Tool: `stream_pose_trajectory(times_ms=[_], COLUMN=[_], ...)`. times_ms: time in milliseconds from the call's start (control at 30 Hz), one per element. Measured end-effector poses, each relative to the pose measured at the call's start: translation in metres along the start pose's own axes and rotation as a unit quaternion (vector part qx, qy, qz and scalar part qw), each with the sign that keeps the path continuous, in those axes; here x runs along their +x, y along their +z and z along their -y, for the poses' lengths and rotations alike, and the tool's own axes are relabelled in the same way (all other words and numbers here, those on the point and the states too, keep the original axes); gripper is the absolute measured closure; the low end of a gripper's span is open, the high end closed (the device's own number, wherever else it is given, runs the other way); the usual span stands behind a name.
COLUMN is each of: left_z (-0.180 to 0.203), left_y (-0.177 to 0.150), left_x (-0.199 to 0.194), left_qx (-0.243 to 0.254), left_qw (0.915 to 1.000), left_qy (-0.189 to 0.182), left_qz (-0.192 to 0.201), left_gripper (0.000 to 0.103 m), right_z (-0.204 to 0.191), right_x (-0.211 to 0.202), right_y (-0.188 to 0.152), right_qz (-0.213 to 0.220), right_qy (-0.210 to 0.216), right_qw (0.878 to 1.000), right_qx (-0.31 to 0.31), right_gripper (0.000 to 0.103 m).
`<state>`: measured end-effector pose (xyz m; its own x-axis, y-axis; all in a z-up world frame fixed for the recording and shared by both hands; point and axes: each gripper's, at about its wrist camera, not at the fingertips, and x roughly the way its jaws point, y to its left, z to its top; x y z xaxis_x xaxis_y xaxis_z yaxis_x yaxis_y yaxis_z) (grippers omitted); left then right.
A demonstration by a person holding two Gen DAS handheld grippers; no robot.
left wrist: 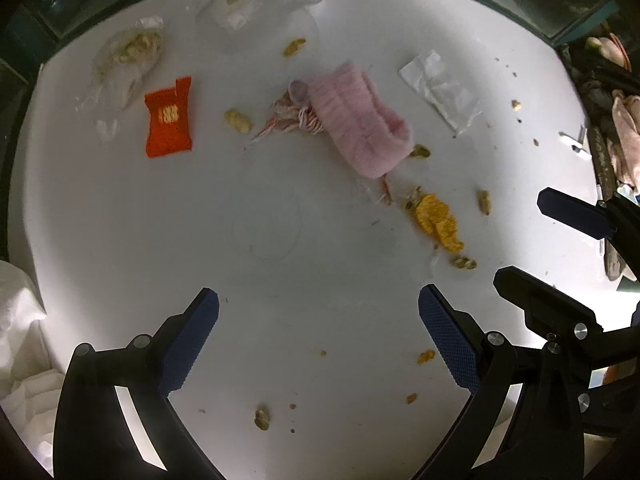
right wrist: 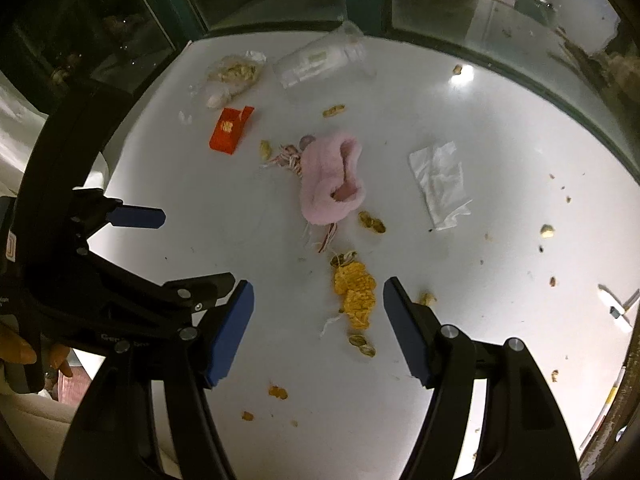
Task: Collect trash
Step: 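Lower the right gripper onto the pink fuzzy cloth and close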
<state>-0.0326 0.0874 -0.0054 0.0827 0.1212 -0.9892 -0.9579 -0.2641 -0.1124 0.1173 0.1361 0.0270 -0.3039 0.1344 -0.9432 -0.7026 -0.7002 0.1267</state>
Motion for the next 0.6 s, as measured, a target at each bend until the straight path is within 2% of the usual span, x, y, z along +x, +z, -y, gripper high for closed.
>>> stream_pose_trajectory(times_ms=[233, 600], left_z=[-0.014, -0.055], left_y=[0.017, 0.065], left_x=[0.015, 0.021], left_qx=[-0.007, -0.031], left_qw=[1.0, 0.9992], left_qy=[0.004, 0.021], left_qz=[-0.003, 0.017], left_gripper=[0.006, 0.006], right_z=[0.004, 0.003], right_x=[0.023, 0.055], right_y=[0.017, 0.07], right_qz=[-0.009, 0.004], right_qy=[0.012, 0.017], right_qw=[1.0, 1.0], right_qx=[-0.005, -0.026], right_gripper=[0.038, 0.038])
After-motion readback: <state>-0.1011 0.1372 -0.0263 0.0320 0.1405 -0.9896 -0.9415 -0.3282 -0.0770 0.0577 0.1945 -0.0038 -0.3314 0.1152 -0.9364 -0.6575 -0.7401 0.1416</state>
